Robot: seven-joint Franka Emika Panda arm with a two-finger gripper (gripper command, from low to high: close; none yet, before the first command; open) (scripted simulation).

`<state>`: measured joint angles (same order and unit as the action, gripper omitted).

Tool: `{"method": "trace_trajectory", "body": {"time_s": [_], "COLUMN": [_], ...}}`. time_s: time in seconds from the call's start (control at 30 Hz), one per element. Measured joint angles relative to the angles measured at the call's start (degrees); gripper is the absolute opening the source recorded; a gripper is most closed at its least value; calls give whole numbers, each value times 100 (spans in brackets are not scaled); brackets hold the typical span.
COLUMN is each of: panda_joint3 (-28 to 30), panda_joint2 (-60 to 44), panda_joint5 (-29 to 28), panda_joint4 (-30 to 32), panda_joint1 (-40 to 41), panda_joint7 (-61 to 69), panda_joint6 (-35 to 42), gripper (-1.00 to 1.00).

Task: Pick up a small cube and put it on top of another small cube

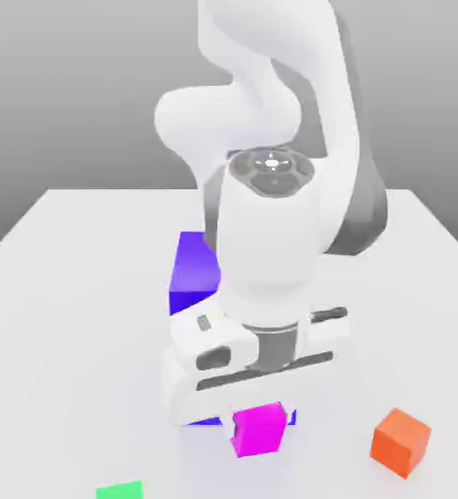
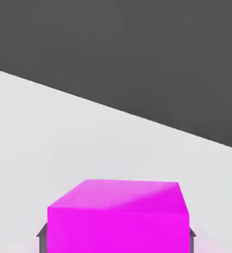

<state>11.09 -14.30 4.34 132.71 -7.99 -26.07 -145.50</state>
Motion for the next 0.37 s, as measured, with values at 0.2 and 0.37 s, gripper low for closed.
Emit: {"method": "trace_trajectory", "body": {"time_s": [0.2,0.37], "panda_joint3": [217,108], "panda_joint2": [-592,-960], "panda_joint5": [421,576], "panda_joint4": [-503,-531], "panda_joint1": [627,730], "panda_joint7": [445,555], "panda_joint6": [-154,-490], "gripper": [-100,100]}}
